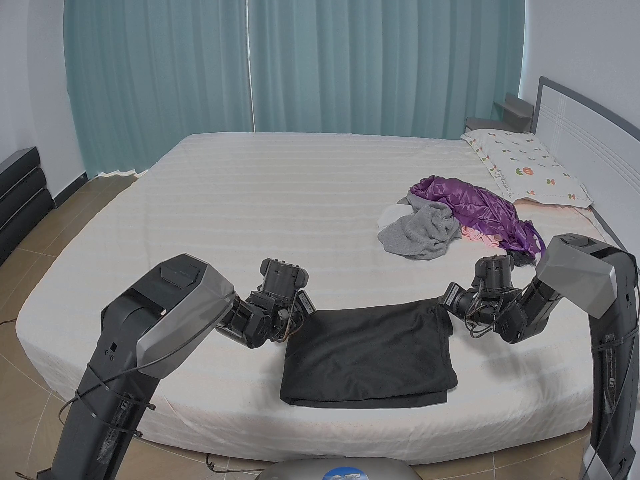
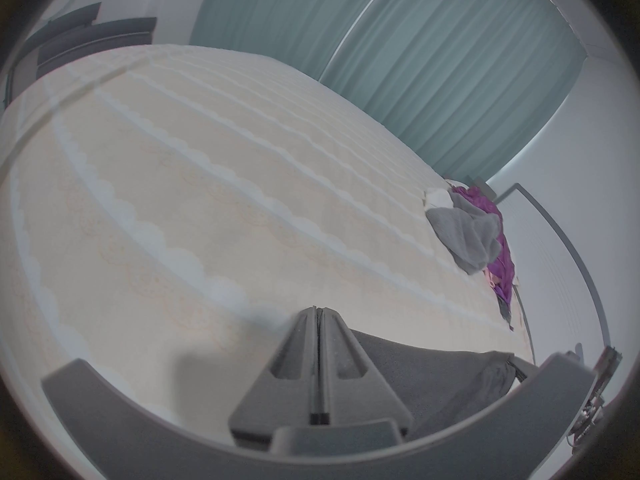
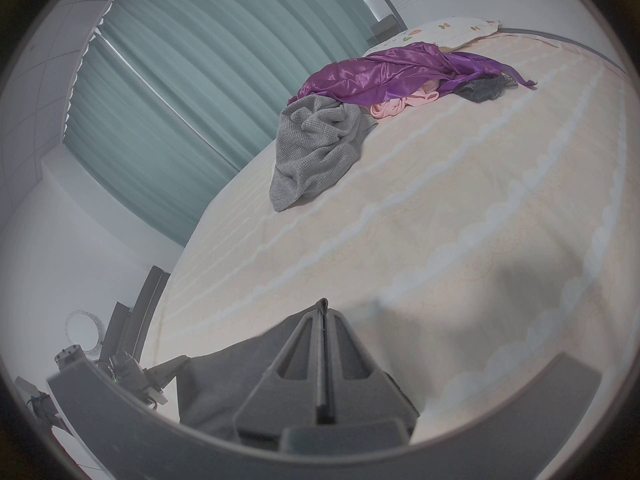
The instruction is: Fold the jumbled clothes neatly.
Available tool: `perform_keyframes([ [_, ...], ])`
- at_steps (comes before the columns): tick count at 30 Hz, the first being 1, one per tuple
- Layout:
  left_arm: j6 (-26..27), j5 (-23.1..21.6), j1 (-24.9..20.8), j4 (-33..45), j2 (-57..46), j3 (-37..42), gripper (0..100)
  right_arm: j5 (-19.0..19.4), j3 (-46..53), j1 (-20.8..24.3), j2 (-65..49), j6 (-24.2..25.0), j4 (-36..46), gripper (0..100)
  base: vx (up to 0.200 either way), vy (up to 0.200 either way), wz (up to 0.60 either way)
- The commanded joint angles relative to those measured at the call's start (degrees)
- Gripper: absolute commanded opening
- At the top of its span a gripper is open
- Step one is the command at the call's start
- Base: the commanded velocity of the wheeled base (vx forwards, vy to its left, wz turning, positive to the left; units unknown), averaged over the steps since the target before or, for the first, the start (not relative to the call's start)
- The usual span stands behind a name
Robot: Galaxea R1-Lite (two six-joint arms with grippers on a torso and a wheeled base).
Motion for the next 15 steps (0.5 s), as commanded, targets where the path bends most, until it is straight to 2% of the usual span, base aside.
perform_keyframes([
  [1,-0.9,1.7,0.5,-0.2,-0.2,0.5,0,0.0,-0.7,-0.1,0.4,0.0,0.1,0,0.000,0.000,0.00],
  [5,-3.1,2.4,1.3,-0.1,-0.4,0.6,0,0.0,-2.7,-0.1,1.0,-0.1,1.0,0,0.000,0.000,0.00],
  [15,-3.2,2.4,1.2,-0.1,-0.5,1.3,0,-1.5,-7.1,0.0,3.8,-0.3,3.2,0,0.000,0.000,0.00],
])
